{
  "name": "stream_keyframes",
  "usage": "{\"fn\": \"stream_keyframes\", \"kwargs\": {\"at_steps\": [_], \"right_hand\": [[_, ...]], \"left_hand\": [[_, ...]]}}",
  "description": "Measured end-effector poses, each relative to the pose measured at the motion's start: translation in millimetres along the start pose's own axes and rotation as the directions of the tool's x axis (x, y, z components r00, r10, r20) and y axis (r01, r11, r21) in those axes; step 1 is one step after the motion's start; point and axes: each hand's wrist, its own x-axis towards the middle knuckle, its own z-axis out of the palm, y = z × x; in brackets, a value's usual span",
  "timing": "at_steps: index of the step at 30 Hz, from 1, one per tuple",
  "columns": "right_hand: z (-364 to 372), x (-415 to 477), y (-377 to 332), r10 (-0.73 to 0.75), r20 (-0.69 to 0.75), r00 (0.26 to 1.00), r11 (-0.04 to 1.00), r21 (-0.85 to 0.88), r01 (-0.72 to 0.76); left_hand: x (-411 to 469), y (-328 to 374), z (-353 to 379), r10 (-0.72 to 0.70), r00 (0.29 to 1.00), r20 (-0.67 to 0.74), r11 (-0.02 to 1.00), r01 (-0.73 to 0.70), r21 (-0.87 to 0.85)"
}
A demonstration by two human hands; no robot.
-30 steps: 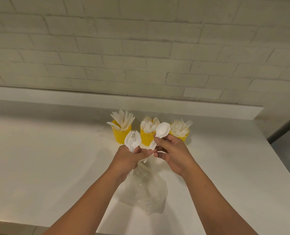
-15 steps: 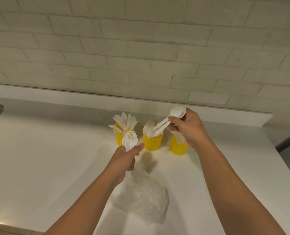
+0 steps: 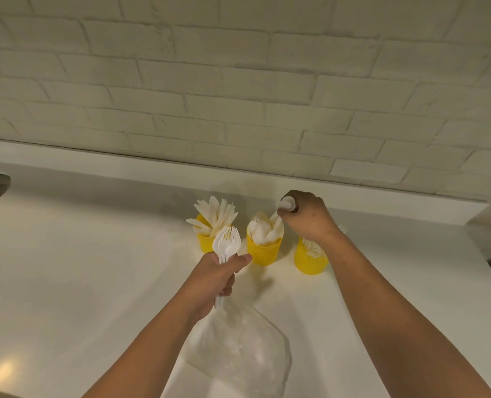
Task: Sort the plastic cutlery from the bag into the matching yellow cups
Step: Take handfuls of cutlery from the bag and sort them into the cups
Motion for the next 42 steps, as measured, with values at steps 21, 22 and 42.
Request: {"fn": "stream_keyframes", "kwargs": {"at_steps": [21, 22, 42], "right_hand": [[59.4, -1.2, 25.2, -0.158, 0.138, 0.978, 0.858, -0.47, 0.205], [59.2, -3.3, 25.0, -0.145, 0.178, 0.973, 0.858, -0.468, 0.213], [27.5, -87.1, -24.2, 0.103, 0.237, 0.966, 0.632, 0.734, -0.247]], "left_hand": [[14.2, 16.6, 10.5, -0.058, 0.967, 0.247, 0.957, 0.125, -0.263], [13.8, 16.7, 10.1, -0.047, 0.964, 0.262, 0.958, 0.118, -0.263], [17.8, 19.5, 19.0, -0.019, 0.911, 0.411, 0.978, 0.102, -0.18]]}}
